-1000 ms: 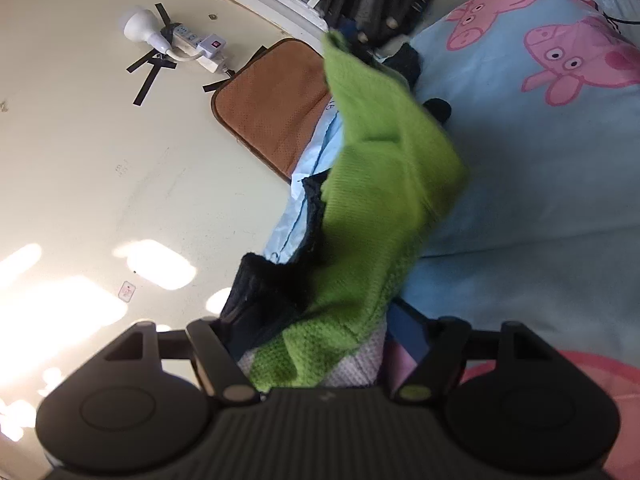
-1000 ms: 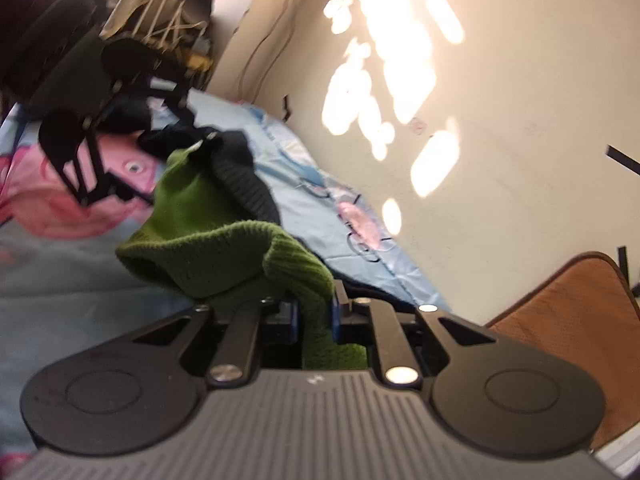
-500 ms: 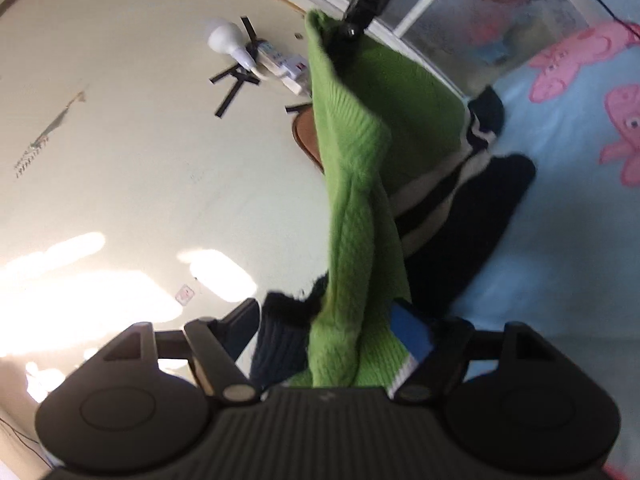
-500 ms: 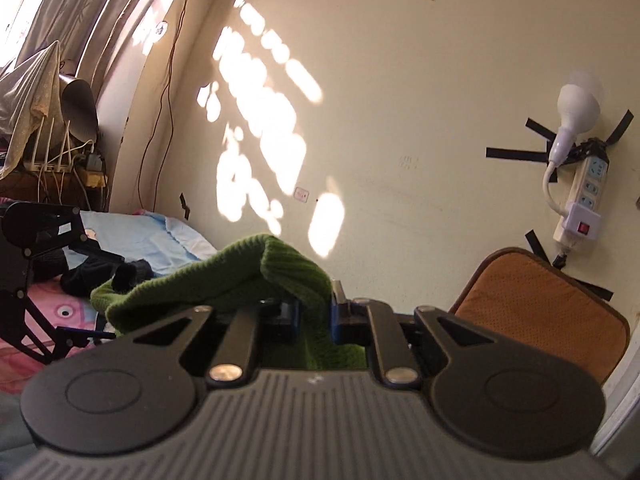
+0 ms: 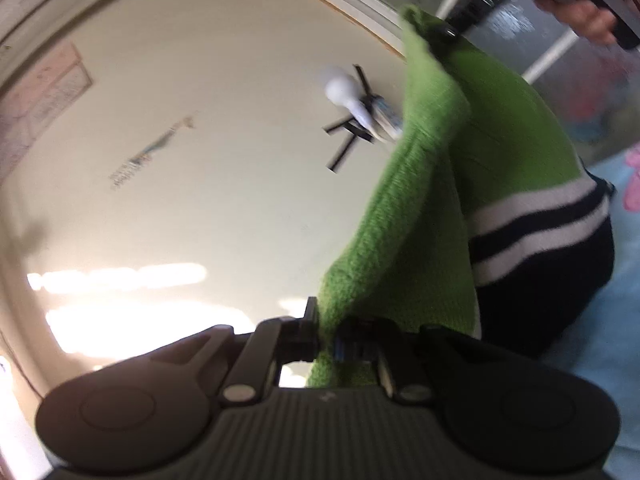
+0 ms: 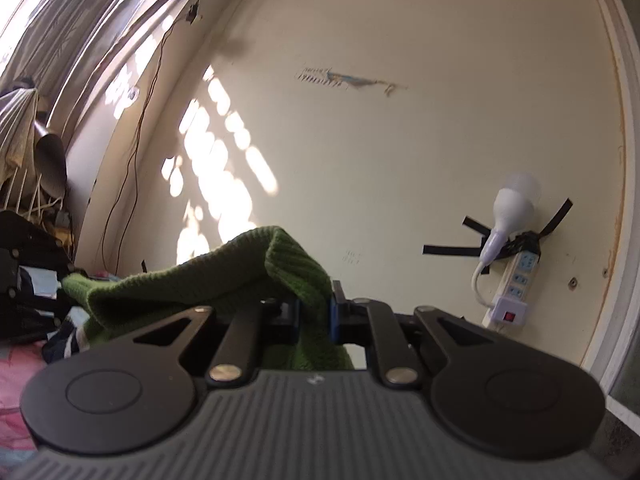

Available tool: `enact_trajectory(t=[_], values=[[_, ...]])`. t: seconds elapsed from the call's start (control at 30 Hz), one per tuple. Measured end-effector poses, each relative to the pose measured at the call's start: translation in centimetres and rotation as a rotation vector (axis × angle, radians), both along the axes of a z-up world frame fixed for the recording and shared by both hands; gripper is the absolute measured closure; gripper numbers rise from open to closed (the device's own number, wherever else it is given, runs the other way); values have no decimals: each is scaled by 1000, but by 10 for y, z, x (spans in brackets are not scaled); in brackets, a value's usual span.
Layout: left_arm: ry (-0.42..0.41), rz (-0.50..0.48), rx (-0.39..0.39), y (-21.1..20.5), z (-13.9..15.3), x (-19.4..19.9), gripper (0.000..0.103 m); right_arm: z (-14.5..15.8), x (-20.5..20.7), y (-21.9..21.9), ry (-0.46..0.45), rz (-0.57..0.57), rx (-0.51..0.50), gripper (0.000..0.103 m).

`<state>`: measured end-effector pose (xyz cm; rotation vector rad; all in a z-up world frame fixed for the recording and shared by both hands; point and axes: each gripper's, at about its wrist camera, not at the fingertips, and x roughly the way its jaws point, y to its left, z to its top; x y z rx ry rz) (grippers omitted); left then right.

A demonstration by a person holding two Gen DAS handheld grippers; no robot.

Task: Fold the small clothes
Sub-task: 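Lift the sweater by the collar with both grippers, shaking it out, then lower the sweater flat onto the bed and open both grippers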

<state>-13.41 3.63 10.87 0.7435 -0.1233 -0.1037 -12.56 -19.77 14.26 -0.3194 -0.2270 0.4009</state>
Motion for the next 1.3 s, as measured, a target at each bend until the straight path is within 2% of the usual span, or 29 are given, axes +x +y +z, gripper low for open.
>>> enact_trajectory(t=[0.1,0.27,0.4,0.5,0.6,0.67,0.83,0.97,1.03,1.07,1.1,1.13,1.2,1.23,1.3], values=[[-111,12,-63,8,55,-32,97,24,-24,-5,-81,10,52,87],[-245,-51,-128,-3,134,-84,95,77,-72,-12,-254,-5,128,87],[-333,-47,-110,-20,164,-106,94,121,-92,-25,-307,-24,165,87],[-304,-38,-108,-21,169,-96,93,133,-80,-29,-278,-46,159,87],[-224,-11,-98,-28,153,-67,93,126,-50,-28,-199,-59,142,87],[-148,10,-95,-26,137,-37,93,111,-17,-26,-127,-66,134,87],[82,97,-102,-27,67,67,93,59,93,-7,53,-111,109,87],[281,171,-162,-24,8,164,93,1,212,13,249,-166,87,86],[440,206,-189,-24,-36,219,89,-42,271,27,358,-223,36,76],[533,246,-199,-21,-62,248,84,-63,294,30,426,-266,27,74],[605,289,-210,-20,-89,263,84,-86,309,30,499,-301,32,73],[658,314,-223,-18,-111,270,86,-99,319,27,563,-307,46,73],[680,303,-219,-15,-135,261,86,-117,315,10,660,-256,99,73],[661,288,-203,-13,-137,252,85,-120,306,2,675,-230,112,73],[601,262,-199,-1,-115,234,84,-122,274,-19,724,-166,141,70]])
